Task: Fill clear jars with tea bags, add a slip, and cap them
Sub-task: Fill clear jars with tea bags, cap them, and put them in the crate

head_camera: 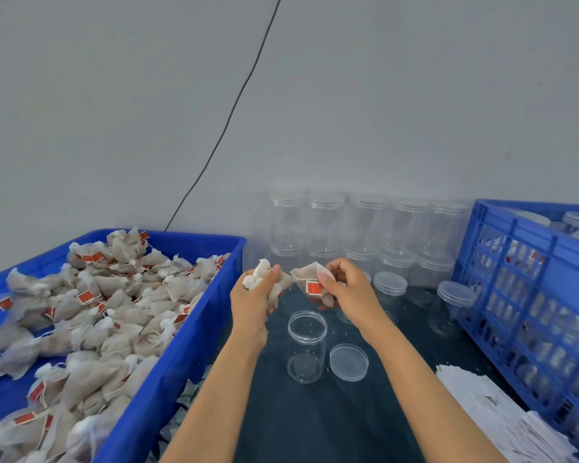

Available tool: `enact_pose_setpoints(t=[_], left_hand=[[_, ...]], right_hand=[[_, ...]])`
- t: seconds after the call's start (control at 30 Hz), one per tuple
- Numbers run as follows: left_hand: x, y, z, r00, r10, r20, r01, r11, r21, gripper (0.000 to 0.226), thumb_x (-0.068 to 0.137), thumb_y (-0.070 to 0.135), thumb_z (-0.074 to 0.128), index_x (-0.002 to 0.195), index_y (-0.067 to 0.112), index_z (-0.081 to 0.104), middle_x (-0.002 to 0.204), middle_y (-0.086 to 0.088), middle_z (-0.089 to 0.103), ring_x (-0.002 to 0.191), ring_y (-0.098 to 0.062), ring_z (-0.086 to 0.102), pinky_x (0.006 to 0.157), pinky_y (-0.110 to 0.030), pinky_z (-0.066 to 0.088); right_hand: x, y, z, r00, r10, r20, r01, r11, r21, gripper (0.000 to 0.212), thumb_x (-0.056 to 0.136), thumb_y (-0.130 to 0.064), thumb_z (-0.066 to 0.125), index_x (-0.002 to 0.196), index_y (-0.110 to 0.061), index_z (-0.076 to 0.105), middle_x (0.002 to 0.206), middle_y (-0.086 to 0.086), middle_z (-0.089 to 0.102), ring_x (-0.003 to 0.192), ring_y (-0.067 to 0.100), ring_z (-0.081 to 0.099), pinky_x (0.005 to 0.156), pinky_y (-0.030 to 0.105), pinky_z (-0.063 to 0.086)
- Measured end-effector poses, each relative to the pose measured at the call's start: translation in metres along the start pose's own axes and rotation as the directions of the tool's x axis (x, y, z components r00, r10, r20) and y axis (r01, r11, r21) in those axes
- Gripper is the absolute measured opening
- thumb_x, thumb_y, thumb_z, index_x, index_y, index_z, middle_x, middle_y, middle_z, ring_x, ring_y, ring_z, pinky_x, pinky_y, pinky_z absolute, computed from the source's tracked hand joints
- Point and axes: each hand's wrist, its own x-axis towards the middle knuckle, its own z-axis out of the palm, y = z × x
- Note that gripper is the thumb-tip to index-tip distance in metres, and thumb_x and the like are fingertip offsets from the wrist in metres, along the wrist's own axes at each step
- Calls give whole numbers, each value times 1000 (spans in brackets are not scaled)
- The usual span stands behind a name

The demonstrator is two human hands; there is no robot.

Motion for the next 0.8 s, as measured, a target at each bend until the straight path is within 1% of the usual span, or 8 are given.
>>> enact_pose_setpoints(t=[0.07,0.17,0.33,0.43,0.5,0.6,0.7,0.8], left_hand=[[2,-7,0,999,6,-31,-6,1000,-12,25,85,30,71,94,9,62,69,-4,57,48,-6,44,41,-17,36],[2,-18,1,999,-4,-43,2,999,-48,20,86,28,70,92,10,63,67,-3,58,46,-5,43,40,-18,36],[-1,-37,6,1000,-10,-16,9,994,-107,14,87,23,69,91,10,63,63,4,63,51,-4,55,42,-18,42],[-5,-46,7,1000,-7,-4,6,991,-132,11,88,19,68,86,12,61,61,4,61,49,-3,55,40,-18,41],[-5,-50,6,1000,1,2,-1,989,-149,11,89,19,67,84,12,59,59,4,58,47,-3,52,40,-18,39],[-5,-53,2,999,28,26,-23,987,-161,14,90,18,67,82,13,57,56,3,53,44,-5,45,39,-19,34],[-5,-55,-2,998,53,41,-46,987,-154,14,90,18,66,82,12,56,57,2,52,44,-6,42,38,-19,31],[-5,-55,-2,996,71,55,-62,988,-142,12,90,17,67,84,11,57,59,4,57,46,-4,47,40,-19,36]], right_hand=[[1,7,2,998,-70,9,70,985,-155,11,97,-21,54,87,-20,50,92,-2,61,74,4,58,56,11,48],[1,17,5,989,-131,74,146,949,-279,18,96,-19,56,81,-27,50,82,-10,56,75,4,52,65,14,44],[-2,28,11,976,-178,125,213,892,-398,9,90,-24,63,82,-23,60,83,-11,60,80,7,56,74,23,48],[-5,31,13,973,-203,112,232,833,-502,10,90,-32,63,81,-29,59,86,-12,56,81,7,53,75,25,47],[-6,29,14,968,-216,127,248,754,-609,9,91,-36,60,85,-29,61,89,-12,54,84,7,52,74,27,46],[-4,24,16,945,-263,193,311,545,-779,13,94,-37,54,94,-26,61,96,-9,53,89,11,51,70,28,44],[-3,20,22,908,-270,319,405,377,-833,12,93,-31,53,97,-22,61,95,-4,49,88,17,49,64,26,35],[-5,19,30,892,-159,424,452,361,-815,7,90,-20,55,93,-17,61,90,-1,46,77,21,47,58,26,28]])
